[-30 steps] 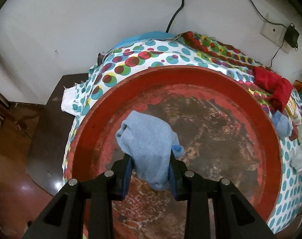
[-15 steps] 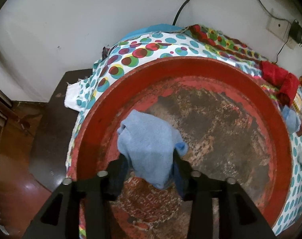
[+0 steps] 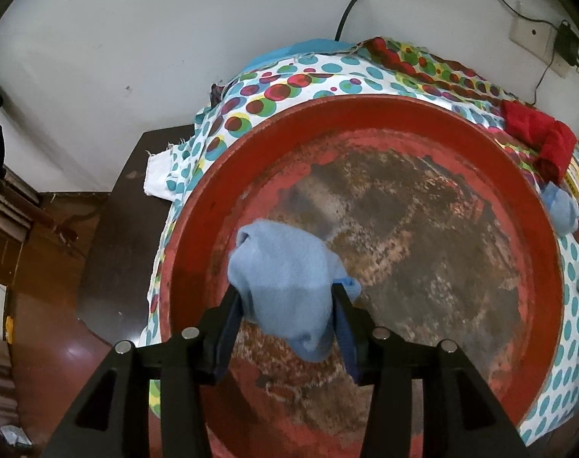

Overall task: Organize objects
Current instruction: 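Carry the blue cloth into the red tray and open left tool while right tool grasps red snack bar, then carry the red snack bar toward the red tray with the right tool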

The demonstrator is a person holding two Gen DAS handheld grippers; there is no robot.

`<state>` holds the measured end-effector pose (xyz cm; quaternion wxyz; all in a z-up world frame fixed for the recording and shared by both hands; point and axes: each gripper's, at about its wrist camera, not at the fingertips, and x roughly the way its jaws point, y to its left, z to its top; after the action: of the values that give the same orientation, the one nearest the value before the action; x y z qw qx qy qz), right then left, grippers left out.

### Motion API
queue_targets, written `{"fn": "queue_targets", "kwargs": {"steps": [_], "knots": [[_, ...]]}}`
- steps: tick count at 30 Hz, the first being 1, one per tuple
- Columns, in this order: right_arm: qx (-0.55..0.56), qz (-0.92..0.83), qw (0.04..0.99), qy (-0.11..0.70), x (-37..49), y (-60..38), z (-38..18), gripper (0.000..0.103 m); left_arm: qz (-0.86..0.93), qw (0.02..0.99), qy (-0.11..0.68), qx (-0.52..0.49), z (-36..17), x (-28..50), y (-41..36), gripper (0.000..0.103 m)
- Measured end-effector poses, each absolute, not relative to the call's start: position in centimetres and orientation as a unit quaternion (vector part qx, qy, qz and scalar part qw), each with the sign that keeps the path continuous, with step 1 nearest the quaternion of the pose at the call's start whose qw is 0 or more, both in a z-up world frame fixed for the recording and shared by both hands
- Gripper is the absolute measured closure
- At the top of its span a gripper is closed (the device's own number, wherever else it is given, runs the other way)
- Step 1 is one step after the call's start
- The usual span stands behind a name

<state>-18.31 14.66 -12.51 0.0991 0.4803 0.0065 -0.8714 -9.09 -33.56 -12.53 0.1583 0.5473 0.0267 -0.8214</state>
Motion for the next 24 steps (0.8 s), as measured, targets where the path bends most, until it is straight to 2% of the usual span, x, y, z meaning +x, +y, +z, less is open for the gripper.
{"fn": "queue_targets", "kwargs": {"steps": [8,24], "knots": [[0.472,-0.876,0.099,0.007,-17.8,14.6,-12.1,0.082,-0.839,0.145,0.037,0.523,-9.8,-6.9,-31.8,0.05],[0.442,-0.891,0.102,0.002,-17.0,15.1,-11.5,0.082,-0.869,0.168,0.062,0.461,-7.1,-5.2,-27.8,0.05]]}}
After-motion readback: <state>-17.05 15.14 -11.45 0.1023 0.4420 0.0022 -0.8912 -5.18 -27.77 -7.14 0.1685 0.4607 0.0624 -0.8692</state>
